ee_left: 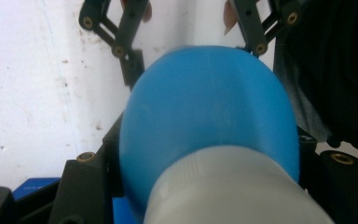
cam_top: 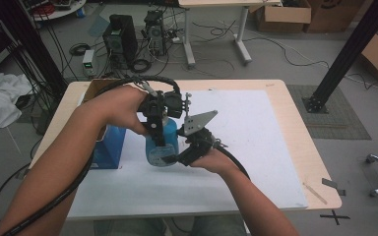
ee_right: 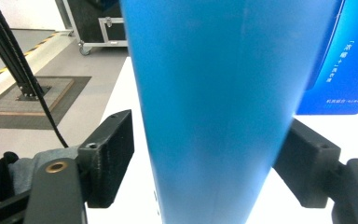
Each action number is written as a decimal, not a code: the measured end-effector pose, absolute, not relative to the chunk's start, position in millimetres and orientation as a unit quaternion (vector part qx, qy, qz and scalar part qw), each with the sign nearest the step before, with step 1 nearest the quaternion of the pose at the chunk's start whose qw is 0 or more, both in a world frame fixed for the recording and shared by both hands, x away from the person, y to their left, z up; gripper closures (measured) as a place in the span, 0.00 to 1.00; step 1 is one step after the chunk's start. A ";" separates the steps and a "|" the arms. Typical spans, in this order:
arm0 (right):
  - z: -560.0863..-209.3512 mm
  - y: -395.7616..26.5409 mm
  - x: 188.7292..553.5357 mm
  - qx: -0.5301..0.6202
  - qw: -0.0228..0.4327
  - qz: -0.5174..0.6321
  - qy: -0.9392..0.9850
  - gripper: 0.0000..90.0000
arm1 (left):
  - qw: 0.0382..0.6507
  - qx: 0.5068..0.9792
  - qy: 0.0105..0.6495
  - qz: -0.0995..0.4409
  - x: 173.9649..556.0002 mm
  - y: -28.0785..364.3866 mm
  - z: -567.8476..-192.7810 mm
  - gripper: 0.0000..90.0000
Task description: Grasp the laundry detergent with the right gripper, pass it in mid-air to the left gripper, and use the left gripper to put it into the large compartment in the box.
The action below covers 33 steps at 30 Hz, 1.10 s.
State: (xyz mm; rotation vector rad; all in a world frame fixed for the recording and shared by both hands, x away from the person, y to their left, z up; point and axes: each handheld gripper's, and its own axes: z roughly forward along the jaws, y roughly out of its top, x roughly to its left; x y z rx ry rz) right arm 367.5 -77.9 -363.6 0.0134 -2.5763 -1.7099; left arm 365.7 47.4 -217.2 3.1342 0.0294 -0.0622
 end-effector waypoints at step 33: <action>-297.2 -136.3 377.8 -0.002 0.003 -0.323 -0.946 0.00 | 0.034 0.956 0.289 -0.030 401.8 108.5 -123.8 0.43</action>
